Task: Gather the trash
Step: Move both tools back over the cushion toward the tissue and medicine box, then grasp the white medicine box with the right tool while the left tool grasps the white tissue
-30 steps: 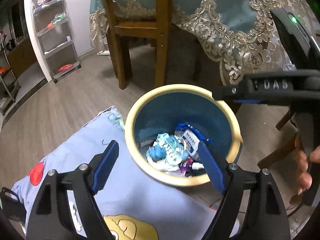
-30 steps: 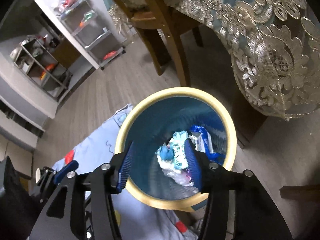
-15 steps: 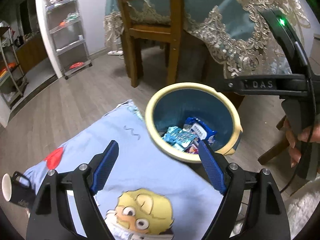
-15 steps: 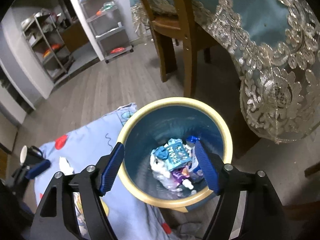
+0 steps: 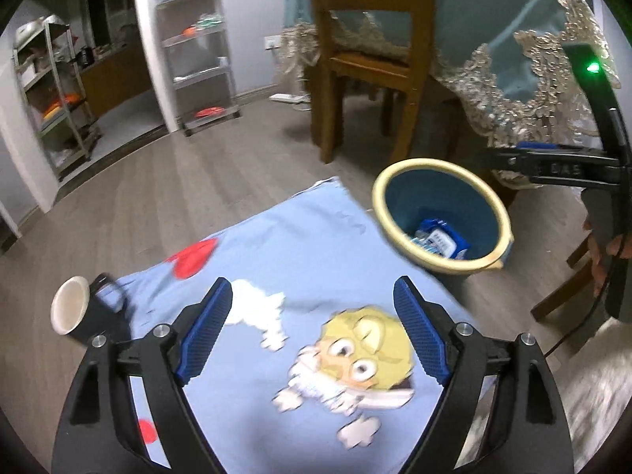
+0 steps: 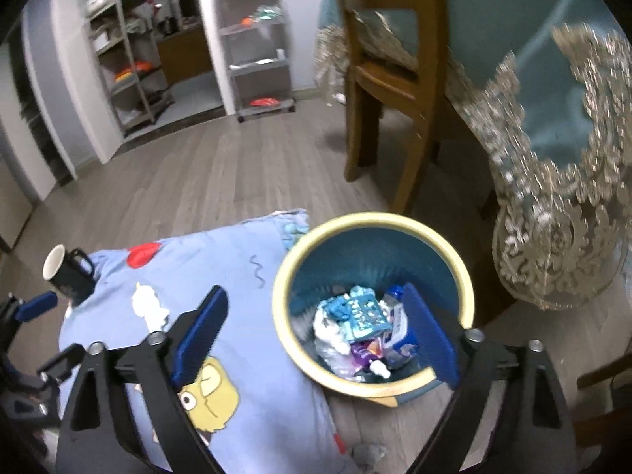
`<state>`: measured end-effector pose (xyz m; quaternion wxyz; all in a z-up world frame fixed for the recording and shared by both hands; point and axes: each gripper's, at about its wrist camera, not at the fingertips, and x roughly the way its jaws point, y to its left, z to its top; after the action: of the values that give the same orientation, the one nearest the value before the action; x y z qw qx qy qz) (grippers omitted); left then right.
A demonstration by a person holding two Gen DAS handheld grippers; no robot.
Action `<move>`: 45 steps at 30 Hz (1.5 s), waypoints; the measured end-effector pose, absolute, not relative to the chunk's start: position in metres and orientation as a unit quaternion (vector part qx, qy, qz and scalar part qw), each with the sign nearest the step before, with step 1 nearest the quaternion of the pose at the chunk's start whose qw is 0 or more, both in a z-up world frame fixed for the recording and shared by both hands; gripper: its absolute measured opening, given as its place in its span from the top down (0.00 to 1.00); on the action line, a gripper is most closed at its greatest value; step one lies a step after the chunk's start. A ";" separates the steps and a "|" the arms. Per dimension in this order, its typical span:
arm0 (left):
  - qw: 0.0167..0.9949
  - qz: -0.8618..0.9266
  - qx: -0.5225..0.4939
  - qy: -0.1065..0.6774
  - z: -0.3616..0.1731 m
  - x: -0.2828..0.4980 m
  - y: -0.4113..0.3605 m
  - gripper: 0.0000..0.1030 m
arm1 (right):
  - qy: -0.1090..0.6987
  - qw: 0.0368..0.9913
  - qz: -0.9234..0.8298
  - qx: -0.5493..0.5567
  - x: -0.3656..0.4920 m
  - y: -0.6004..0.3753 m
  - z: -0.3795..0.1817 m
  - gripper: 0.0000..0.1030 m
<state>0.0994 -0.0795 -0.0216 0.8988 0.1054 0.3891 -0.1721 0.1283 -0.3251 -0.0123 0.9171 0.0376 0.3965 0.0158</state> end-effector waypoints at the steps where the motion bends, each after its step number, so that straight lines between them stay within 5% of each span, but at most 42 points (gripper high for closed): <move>1: 0.900 -0.164 0.103 0.391 -0.021 0.096 -0.069 0.18 | 0.395 0.918 0.019 0.032 0.126 -0.320 -0.011 0.10; 13: 0.894 -0.111 0.072 0.428 -0.050 0.080 0.013 0.17 | 0.441 0.894 0.071 -0.018 0.104 -0.225 -0.045 0.09; 17: 0.893 -0.101 0.076 0.432 -0.057 0.089 0.020 0.17 | 0.477 0.874 0.088 0.032 0.102 -0.210 -0.073 0.09; 38: 0.884 -0.076 0.060 0.456 -0.110 0.176 0.032 0.17 | 0.549 0.809 0.202 -0.063 0.115 -0.119 -0.169 0.11; 42: 0.884 -0.077 0.057 0.458 -0.115 0.182 0.029 0.17 | 0.556 0.801 0.211 -0.069 0.116 -0.114 -0.175 0.24; 45: 0.883 -0.073 0.054 0.461 -0.118 0.185 0.030 0.17 | 0.562 0.795 0.213 -0.082 0.115 -0.110 -0.181 0.48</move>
<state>0.1848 0.0299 -0.1185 0.8828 0.0537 0.4610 -0.0729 0.1152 -0.1100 -0.1806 0.7949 -0.0817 0.5623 0.2130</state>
